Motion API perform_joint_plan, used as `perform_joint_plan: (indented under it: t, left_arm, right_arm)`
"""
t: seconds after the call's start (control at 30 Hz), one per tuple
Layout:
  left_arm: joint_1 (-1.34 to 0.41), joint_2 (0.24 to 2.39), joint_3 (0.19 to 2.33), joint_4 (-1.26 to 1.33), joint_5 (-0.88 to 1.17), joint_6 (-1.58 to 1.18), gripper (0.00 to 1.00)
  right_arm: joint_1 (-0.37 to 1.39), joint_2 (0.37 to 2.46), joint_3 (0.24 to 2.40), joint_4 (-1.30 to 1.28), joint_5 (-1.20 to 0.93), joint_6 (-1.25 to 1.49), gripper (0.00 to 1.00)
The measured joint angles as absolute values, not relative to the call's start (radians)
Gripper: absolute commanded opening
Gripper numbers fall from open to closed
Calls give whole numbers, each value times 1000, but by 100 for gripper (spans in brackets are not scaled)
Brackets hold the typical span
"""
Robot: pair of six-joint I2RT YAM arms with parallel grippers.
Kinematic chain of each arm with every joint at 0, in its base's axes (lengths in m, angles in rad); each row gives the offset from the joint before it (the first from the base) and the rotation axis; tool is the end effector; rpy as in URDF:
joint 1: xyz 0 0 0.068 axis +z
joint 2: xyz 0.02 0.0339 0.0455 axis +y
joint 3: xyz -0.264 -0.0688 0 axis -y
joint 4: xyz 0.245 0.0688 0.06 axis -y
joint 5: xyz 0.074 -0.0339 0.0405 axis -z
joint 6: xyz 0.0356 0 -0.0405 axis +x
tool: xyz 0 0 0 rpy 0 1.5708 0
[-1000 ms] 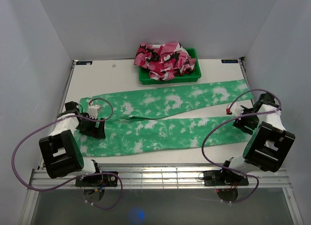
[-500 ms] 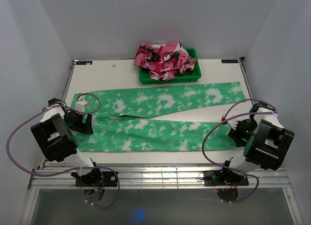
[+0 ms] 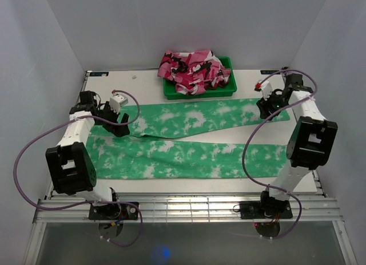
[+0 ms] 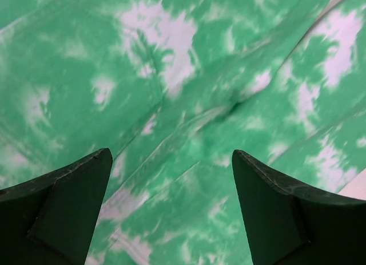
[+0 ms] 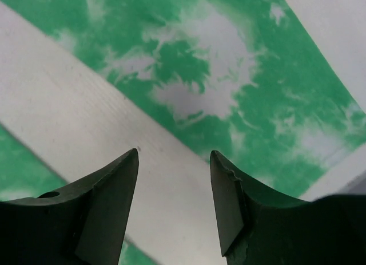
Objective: Fold and stack the trousers
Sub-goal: Flatten the trousers out
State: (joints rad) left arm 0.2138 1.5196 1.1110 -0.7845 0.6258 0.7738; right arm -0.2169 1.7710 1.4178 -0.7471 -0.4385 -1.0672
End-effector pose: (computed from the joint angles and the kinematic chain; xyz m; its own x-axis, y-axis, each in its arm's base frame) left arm 0.2908 0.0418 0.2393 -0.6224 0.4445 -0.6443 0.6628 0.7371 -0.1317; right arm 0.3658 -0.0651 0.2491 -0.4261 -0.7181 -0.5502 -0.7591 0.6147 -0.2144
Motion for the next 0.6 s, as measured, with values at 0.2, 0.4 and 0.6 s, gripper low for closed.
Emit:
perform_joint_plan:
  t: [0.2, 0.4, 0.6]
  left_arm:
    - [85, 1589, 1121, -665, 617, 612, 95]
    - [33, 1675, 1084, -605, 582, 569, 90]
    - [31, 1712, 1019, -591, 550, 595, 87]
  right_arm:
    - [-115, 1976, 1439, -607, -387, -888, 58]
    - [-105, 2033, 1441, -564, -321, -842, 48]
    - [-105, 1933, 1293, -516, -286, -913, 36]
